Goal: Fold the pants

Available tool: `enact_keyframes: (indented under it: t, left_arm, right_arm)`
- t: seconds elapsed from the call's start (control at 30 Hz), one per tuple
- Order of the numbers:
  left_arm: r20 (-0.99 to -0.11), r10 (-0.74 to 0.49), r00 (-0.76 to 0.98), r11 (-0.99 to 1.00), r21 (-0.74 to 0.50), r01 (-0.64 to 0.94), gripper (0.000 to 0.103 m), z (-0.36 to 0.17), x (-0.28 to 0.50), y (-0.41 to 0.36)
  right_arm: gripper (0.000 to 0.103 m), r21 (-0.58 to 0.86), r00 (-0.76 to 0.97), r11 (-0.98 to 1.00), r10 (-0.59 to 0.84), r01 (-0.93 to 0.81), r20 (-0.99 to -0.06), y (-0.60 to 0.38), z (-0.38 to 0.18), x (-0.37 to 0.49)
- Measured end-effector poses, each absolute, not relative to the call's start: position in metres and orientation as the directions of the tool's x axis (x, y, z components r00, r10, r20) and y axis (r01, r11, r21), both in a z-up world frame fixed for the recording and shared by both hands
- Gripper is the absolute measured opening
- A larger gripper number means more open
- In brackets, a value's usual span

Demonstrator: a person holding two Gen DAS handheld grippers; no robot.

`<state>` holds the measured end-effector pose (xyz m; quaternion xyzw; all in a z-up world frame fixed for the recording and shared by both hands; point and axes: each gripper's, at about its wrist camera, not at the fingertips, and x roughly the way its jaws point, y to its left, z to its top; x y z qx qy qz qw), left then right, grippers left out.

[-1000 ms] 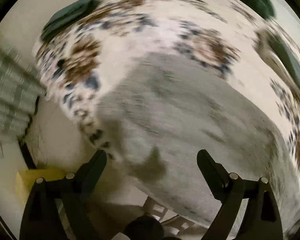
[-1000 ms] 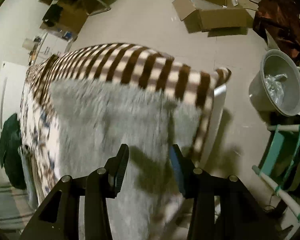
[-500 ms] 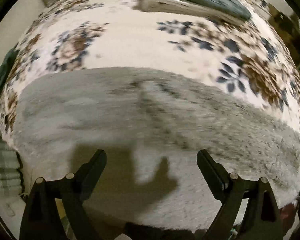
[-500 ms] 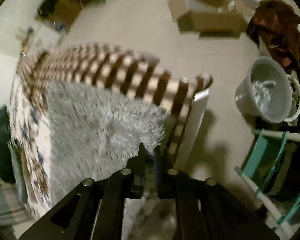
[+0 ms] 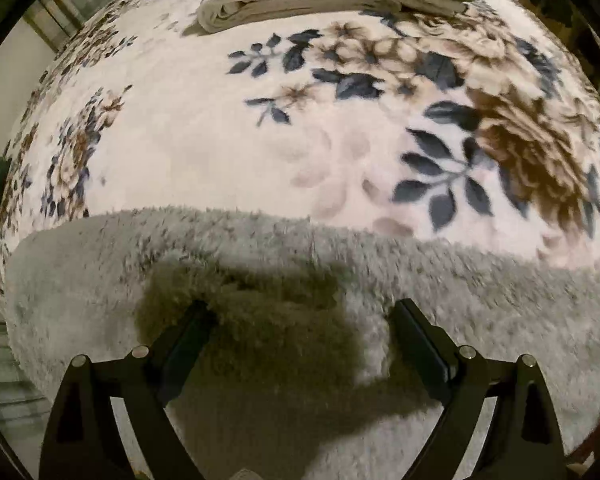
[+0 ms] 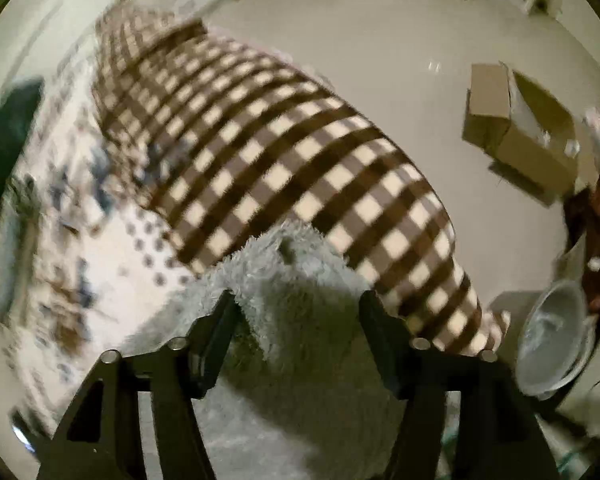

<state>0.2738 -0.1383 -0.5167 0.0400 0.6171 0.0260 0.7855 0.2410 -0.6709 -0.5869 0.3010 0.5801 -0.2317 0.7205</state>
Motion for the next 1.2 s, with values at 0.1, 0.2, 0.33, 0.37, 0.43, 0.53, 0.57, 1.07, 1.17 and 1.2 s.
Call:
enact_keyframes:
  t: [0.1, 0.2, 0.33, 0.37, 0.43, 0.53, 0.57, 1.07, 1.17, 1.2]
  left_arm:
    - [-0.964, 0.104, 0.244, 0.994, 0.105, -0.007, 0.092, -0.52, 0.282, -0.14]
    - [-0.962, 0.109, 0.25, 0.994, 0.11, -0.011, 0.092, -0.523, 0.289, -0.141]
    - [-0.96, 0.119, 0.254, 0.993, 0.119, -0.014, 0.092, -0.527, 0.303, -0.144]
    - [-0.959, 0.12, 0.256, 0.993, 0.121, -0.013, 0.092, -0.527, 0.304, -0.144]
    - [-0.959, 0.11, 0.262, 0.994, 0.11, -0.015, 0.092, -0.522, 0.307, -0.142]
    - [-0.958, 0.056, 0.282, 0.998, 0.046, -0.041, 0.092, -0.497, 0.297, -0.128]
    - [-0.953, 0.054, 0.298, 0.998, 0.04, -0.052, 0.092, -0.486, 0.29, -0.12]
    - [-0.967, 0.158, 0.198, 0.951, 0.095, -0.295, 0.092, -0.489, 0.217, 0.014]
    - [-0.966, 0.139, 0.22, 0.96, 0.076, -0.271, 0.092, -0.49, 0.226, 0.007]
    - [-0.965, 0.132, 0.225, 0.963, 0.07, -0.262, 0.092, -0.49, 0.23, 0.005]
  right_arm:
    - [0.012, 0.097, 0.221, 0.738, -0.072, 0.668, -0.973, -0.668, -0.581, 0.25]
    - [0.011, 0.086, 0.257, 0.721, -0.13, 0.687, -0.958, -0.674, -0.566, 0.249]
    - [0.011, 0.093, 0.267, 0.69, -0.15, 0.718, -0.952, -0.686, -0.561, 0.252]
    - [0.011, 0.094, 0.264, 0.689, -0.145, 0.719, -0.954, -0.689, -0.565, 0.251]
    - [0.018, 0.116, 0.229, 0.698, -0.071, 0.707, -0.971, -0.69, -0.58, 0.258]
    - [0.045, 0.134, 0.174, 0.69, 0.011, 0.712, -0.985, -0.687, -0.584, 0.257]
    - [0.051, 0.137, 0.188, 0.695, 0.002, 0.706, -0.982, -0.682, -0.574, 0.253]
    - [0.066, 0.16, 0.021, 0.926, 0.178, -0.341, -0.984, -0.294, -0.577, 0.355]
    - [0.037, 0.09, -0.045, 0.845, 0.078, -0.527, -0.996, -0.249, -0.607, 0.355]
    - [0.01, 0.072, -0.046, 0.825, 0.056, -0.56, -0.997, -0.243, -0.612, 0.354]
